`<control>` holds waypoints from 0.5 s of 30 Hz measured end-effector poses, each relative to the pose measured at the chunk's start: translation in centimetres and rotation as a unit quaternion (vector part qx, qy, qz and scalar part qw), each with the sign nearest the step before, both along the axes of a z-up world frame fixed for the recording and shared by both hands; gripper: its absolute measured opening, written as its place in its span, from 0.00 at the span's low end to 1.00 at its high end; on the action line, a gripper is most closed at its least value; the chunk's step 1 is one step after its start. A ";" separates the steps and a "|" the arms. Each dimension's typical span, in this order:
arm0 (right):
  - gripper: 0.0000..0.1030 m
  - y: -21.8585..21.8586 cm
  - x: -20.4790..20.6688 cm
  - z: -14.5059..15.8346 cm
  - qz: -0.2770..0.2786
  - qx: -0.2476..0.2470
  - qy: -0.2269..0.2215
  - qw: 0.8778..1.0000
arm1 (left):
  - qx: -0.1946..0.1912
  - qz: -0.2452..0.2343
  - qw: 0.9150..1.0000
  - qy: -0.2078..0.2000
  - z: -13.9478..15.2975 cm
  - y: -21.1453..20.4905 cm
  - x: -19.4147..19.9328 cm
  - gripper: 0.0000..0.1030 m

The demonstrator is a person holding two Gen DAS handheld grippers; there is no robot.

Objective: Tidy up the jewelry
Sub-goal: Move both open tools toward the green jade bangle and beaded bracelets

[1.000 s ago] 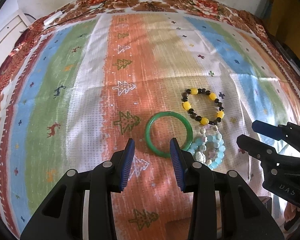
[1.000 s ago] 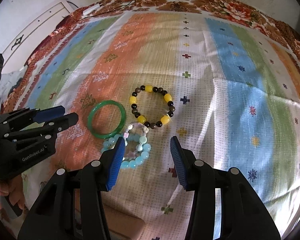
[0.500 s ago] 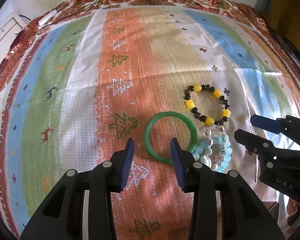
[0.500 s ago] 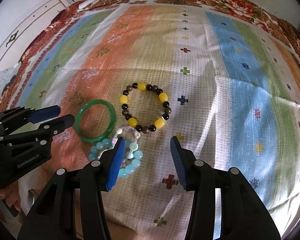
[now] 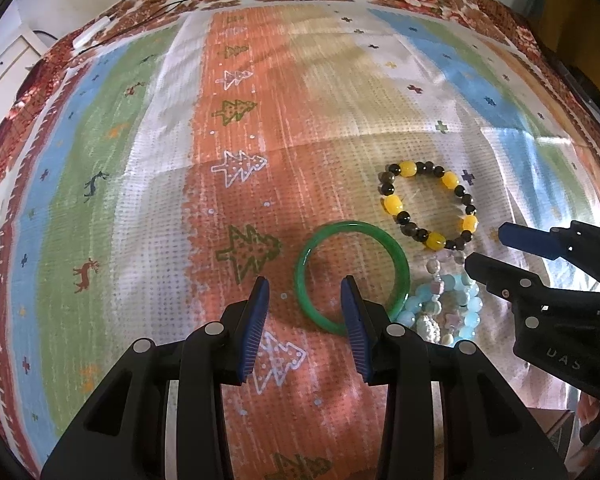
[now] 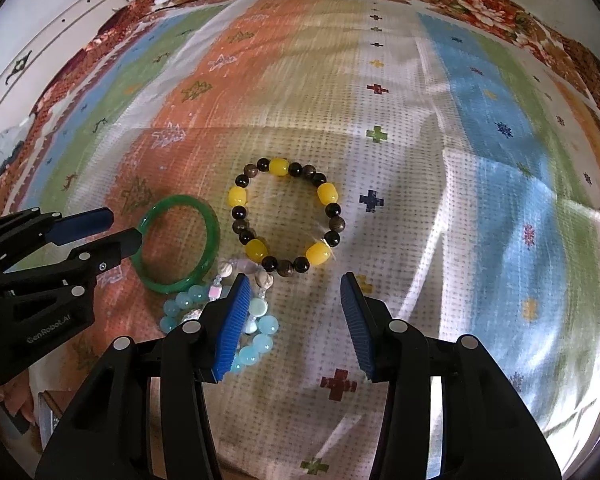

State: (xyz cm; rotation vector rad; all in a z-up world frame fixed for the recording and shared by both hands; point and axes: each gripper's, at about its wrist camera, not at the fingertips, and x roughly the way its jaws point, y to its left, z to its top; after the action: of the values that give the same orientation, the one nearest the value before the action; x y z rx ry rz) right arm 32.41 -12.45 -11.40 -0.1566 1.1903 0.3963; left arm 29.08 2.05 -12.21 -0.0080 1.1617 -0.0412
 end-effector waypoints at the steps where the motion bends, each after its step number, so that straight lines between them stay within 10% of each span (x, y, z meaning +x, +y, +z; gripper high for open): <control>1: 0.46 0.1 0.0 -0.1 0.001 0.000 0.001 1.000 | 0.000 0.000 1.000 0.001 -0.1 0.0 0.1 0.36; 15: 0.46 0.5 0.4 -1.3 0.001 -0.011 0.015 1.000 | 0.014 -0.010 1.000 0.022 -2.1 0.3 0.5 0.36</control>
State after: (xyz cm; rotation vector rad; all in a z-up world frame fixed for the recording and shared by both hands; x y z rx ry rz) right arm 32.77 -11.98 -12.71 -0.1721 1.2239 0.3878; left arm 29.62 2.32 -14.34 0.0281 1.2063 -0.0424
